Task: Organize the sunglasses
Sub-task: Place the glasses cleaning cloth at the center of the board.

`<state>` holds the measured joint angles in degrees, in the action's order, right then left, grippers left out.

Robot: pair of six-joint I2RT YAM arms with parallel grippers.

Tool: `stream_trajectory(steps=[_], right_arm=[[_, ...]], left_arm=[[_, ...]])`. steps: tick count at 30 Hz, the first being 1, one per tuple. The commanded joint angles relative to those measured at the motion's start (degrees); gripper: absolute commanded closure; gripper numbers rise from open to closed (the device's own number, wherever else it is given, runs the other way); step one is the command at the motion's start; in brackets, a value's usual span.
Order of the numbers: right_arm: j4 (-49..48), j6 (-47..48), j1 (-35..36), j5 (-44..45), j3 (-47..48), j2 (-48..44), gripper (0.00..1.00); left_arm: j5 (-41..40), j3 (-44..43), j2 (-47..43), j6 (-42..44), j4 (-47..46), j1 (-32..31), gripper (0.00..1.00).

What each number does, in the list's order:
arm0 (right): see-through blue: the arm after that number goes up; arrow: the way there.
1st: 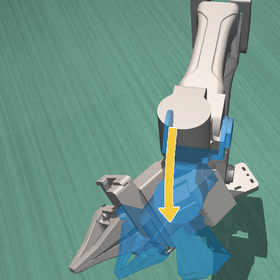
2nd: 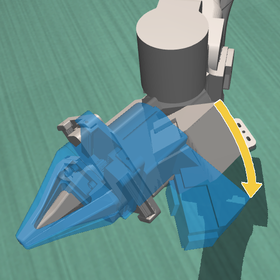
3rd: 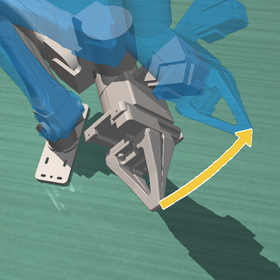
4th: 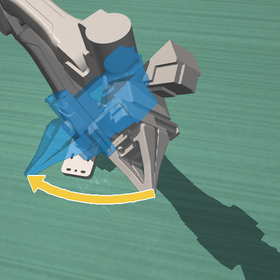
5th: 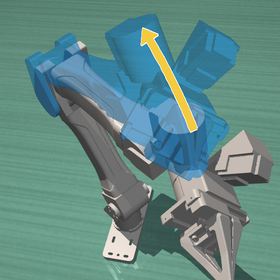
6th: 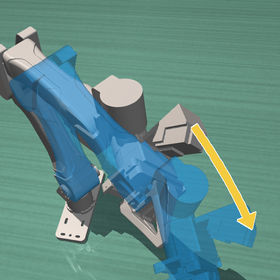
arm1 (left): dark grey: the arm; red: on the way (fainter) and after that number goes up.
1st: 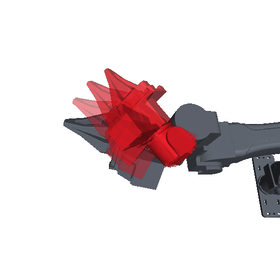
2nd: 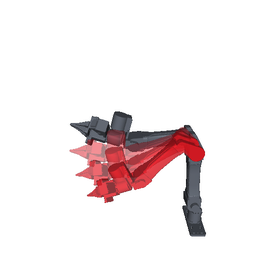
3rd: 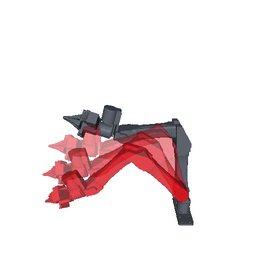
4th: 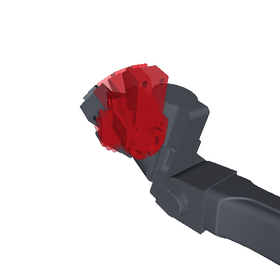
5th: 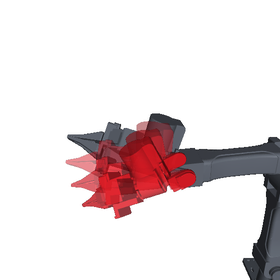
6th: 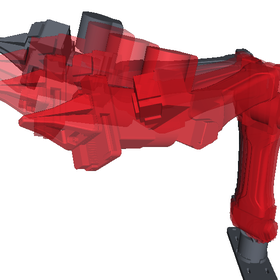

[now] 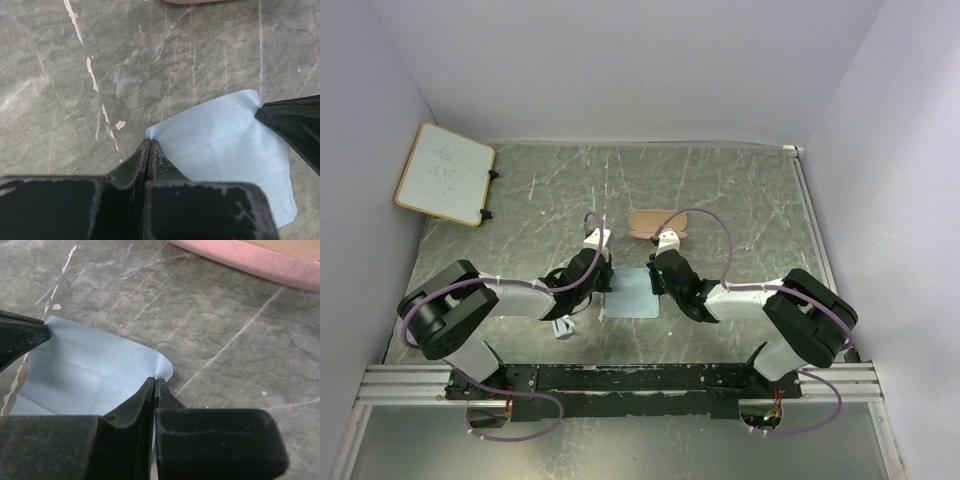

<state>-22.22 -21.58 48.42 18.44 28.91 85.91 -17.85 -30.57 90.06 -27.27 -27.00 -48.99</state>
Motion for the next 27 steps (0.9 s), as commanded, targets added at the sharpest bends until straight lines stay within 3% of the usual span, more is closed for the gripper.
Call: stream_trajectory(steps=[1, 5, 7, 10, 16, 24, 25, 27], right_arm=[[-1.3, 1.2, -0.9, -0.4, 2.0, 1.2, 0.96], [-1.0, 0.9, -0.8, 0.5, 1.9, 0.9, 0.73], [-0.2, 0.7, -0.9, 1.5, 2.1, 0.4, 0.60], [0.4, 0.6, -0.9, 2.5, 2.1, -1.1, 0.53], [2.9, 1.7, -0.8, 2.8, 3.8, -2.9, 0.53], [5.8, 2.7, -1.0, 2.8, 6.5, -2.0, 0.58], [6.1, 2.6, -1.1, 3.2, 6.5, -2.0, 0.56], [5.4, 2.7, -1.2, 3.2, 5.8, -2.6, 0.38]], left_arm=[[-0.7, -1.7, 0.6, 1.0, -2.6, 0.6, 0.93], [-3.1, -1.8, -0.8, 1.0, -0.8, 0.6, 0.81], [-4.4, -2.5, -1.7, 0.9, 1.9, 0.5, 0.62], [-5.5, -2.4, -3.4, 1.0, 3.1, 0.6, 0.53], [-6.9, -2.8, -5.4, 2.3, 5.4, 0.6, 0.49], [-3.0, -3.9, -1.2, 2.4, 4.3, 1.8, 0.52], [-2.7, -4.3, -0.7, 2.4, 4.6, 1.7, 0.53], [-2.6, -5.1, 0.0, 2.5, 5.5, 1.8, 0.55]])
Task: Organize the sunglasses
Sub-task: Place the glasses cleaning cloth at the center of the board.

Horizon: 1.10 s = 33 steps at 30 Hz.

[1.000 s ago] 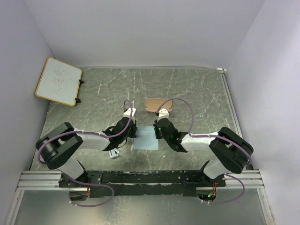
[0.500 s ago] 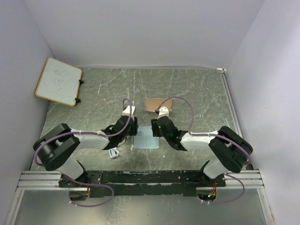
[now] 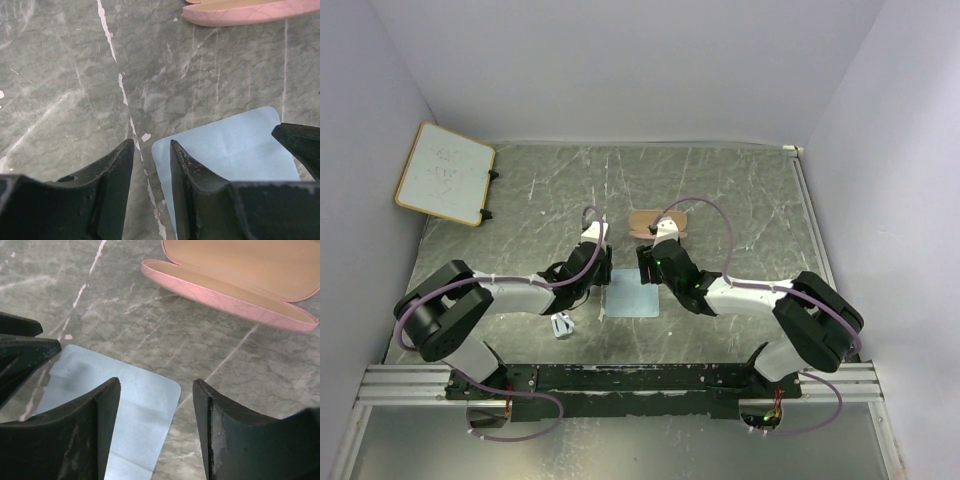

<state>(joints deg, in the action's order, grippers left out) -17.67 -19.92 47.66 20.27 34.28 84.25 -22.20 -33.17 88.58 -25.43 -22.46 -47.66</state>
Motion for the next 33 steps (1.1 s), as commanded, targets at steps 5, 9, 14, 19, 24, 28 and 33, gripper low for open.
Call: stream_trajectory(steps=[5, 9, 14, 19, 24, 28, 33], right_arm=[[0.5, 0.5, -0.8, 1.3, -0.6, -2.1, 0.22], [-0.5, 0.1, -1.2, 1.5, -1.5, -3.7, 0.06], [0.5, -1.9, -2.6, 0.3, -0.9, -4.9, 0.03], [1.8, -5.0, -2.8, 2.4, 0.1, -4.5, 0.00], [2.7, -5.0, -3.6, 1.8, 0.5, -4.4, 0.00], [3.2, -3.7, -3.6, 2.7, 0.2, -5.1, 0.11], [7.1, -3.3, -3.5, 4.3, 2.0, -4.1, 0.23]], left_arm=[[3.0, -2.5, 2.1, 0.5, 0.9, 0.7, 0.57], [2.8, -2.3, 1.7, 0.5, 1.2, 0.8, 0.56], [2.8, -2.0, 0.9, 0.3, 1.4, 1.1, 0.56], [3.4, -1.5, 0.6, -0.3, 0.9, 1.6, 0.57], [3.4, -0.8, -0.5, -0.4, 0.5, 1.8, 0.45], [3.0, -0.4, -1.5, -1.0, 0.7, 1.9, 0.35], [3.2, -0.8, -2.2, -1.1, 2.1, 2.0, 0.43]])
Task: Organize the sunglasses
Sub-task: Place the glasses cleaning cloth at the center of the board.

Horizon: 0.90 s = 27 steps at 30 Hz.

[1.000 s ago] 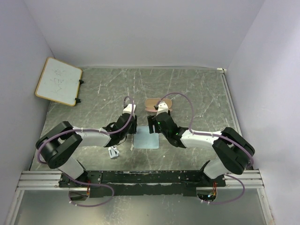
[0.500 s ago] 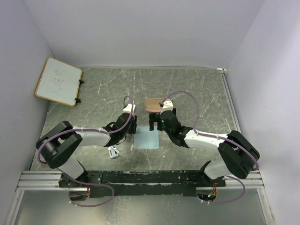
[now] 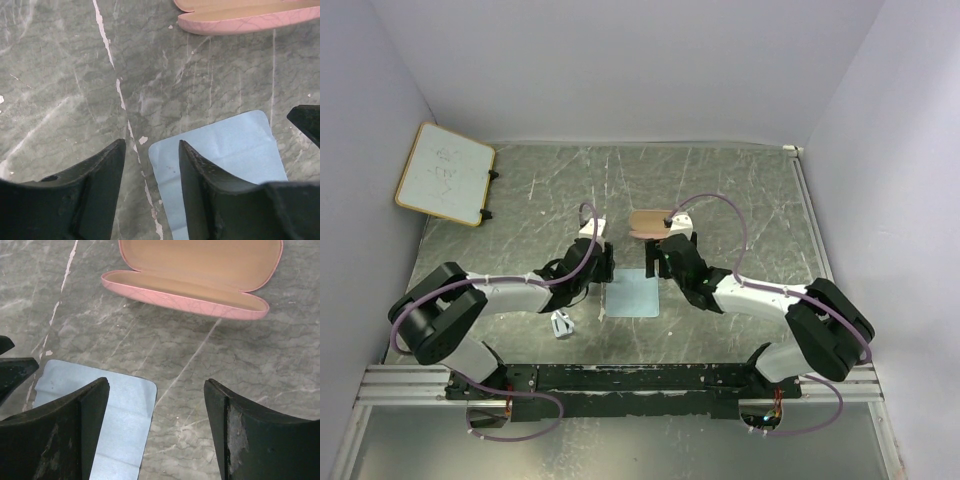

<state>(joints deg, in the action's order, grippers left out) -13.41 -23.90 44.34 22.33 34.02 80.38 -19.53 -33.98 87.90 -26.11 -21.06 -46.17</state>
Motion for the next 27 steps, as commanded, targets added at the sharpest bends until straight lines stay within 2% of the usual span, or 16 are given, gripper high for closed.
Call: stream_trajectory(steps=[1, 5, 10, 16, 27], right_arm=[[3.0, 0.6, -0.2, 2.0, 2.3, -0.1, 0.25], [3.3, 0.9, -0.2, 0.7, 2.4, 1.1, 0.34], [3.5, 1.0, -0.2, -1.0, 2.6, 2.1, 0.37], [4.7, 1.4, -0.2, -3.7, 4.4, 5.5, 0.48], [2.3, 1.2, -0.2, -6.2, 3.1, 5.0, 0.50]], left_arm=[[0.9, -0.1, -1.4, -0.3, 1.0, 0.5, 0.46], [2.9, -0.7, -0.7, -0.4, 1.7, 0.5, 0.53], [3.7, -0.7, 0.0, -0.6, 2.3, 0.5, 0.52], [4.7, -2.9, 3.1, -0.2, 4.2, 0.5, 0.55], [3.9, -4.7, 5.7, 0.6, 4.7, 0.5, 0.56]])
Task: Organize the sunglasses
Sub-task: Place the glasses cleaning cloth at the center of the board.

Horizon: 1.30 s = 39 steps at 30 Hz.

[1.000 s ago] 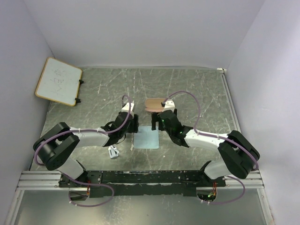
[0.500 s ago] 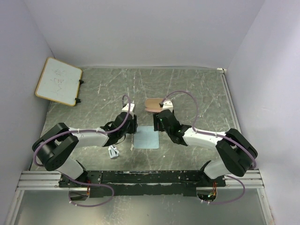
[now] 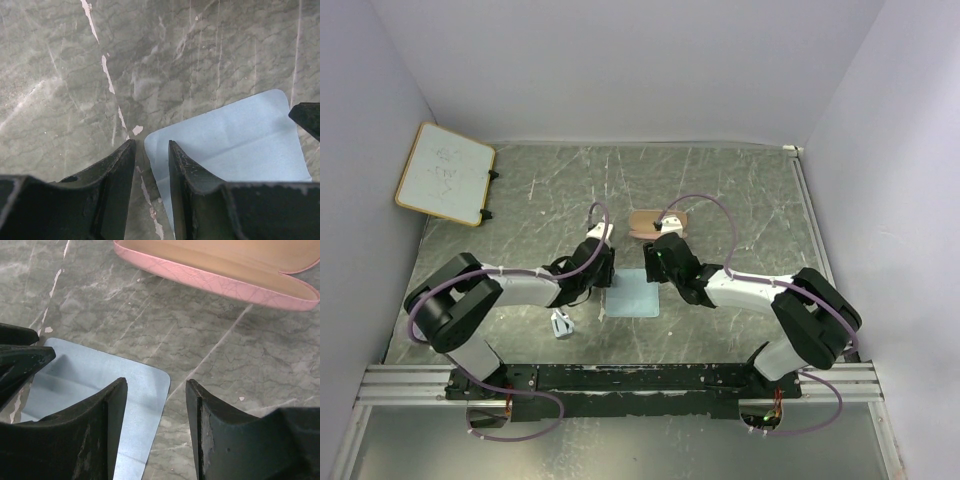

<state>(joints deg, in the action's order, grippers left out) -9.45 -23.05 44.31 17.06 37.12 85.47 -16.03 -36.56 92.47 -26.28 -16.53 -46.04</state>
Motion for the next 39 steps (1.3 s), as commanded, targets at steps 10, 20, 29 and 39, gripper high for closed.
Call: stream_trajectory(steps=[10, 20, 29, 39], right_arm=[[-1.6, 0.1, -0.2, -0.4, -0.3, 0.0, 0.49], [-1.7, 0.0, -0.2, -0.1, -0.5, 0.1, 0.49], [-1.1, -0.1, -0.2, 0.9, -0.3, 0.4, 0.49], [-0.2, -0.1, -0.2, 0.2, 0.4, 2.2, 0.50]], left_arm=[[-0.2, -3.0, 2.3, 1.0, 1.1, 0.3, 0.61], [0.2, -2.8, 2.4, 1.0, 1.9, 0.4, 0.69], [1.8, -3.0, 2.9, 1.1, 2.2, 0.3, 0.78], [2.2, -3.2, 3.2, 1.0, 2.5, 0.4, 0.92]])
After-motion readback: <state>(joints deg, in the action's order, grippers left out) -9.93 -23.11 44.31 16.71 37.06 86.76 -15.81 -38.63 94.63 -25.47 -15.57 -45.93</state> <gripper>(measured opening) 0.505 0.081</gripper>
